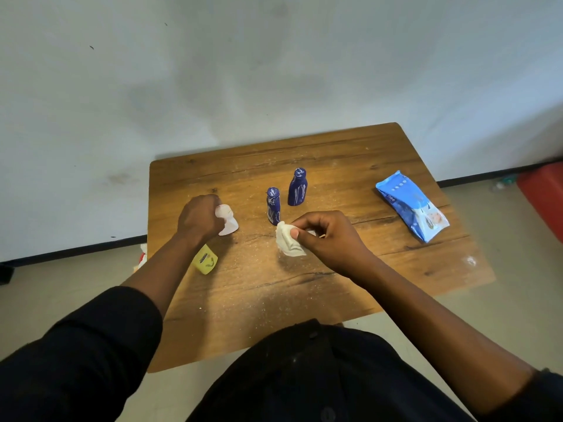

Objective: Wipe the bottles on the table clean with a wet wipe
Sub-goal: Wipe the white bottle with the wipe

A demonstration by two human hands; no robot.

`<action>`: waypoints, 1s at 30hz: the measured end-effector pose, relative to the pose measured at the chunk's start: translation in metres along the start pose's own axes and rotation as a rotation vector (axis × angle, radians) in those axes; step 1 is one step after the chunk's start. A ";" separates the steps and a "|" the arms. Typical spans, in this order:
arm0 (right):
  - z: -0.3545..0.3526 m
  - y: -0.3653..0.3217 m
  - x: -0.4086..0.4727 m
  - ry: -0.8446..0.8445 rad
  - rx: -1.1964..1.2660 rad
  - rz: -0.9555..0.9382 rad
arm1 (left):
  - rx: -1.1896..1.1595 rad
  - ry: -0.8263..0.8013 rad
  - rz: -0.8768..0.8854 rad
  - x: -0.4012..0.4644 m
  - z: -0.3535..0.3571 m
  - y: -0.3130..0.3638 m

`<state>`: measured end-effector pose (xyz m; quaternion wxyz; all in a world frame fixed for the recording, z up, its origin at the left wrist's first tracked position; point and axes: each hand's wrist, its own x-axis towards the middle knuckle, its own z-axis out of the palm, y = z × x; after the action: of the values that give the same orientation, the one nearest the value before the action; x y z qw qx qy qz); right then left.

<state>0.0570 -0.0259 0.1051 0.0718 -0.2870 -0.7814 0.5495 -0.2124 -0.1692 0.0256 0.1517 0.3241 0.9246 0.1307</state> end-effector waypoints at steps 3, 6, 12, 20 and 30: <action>-0.003 -0.001 -0.001 0.004 0.046 0.006 | -0.104 0.054 -0.005 -0.012 -0.022 0.005; -0.008 -0.006 0.001 0.015 0.102 0.002 | -0.338 0.141 -0.023 -0.034 -0.051 0.012; -0.018 -0.031 0.011 0.077 0.121 -0.129 | -0.887 0.236 -0.120 -0.079 -0.082 0.031; -0.010 -0.091 0.008 0.149 -0.103 -0.611 | -1.352 0.248 -0.053 -0.122 -0.093 0.107; -0.003 -0.079 -0.014 0.014 -0.573 -1.014 | -1.912 0.152 -0.256 -0.122 -0.089 0.133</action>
<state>0.0404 -0.0491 0.1798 0.2505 0.1113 -0.9382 0.2113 -0.0797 -0.1587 0.1764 0.3040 -0.0489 0.4635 0.8308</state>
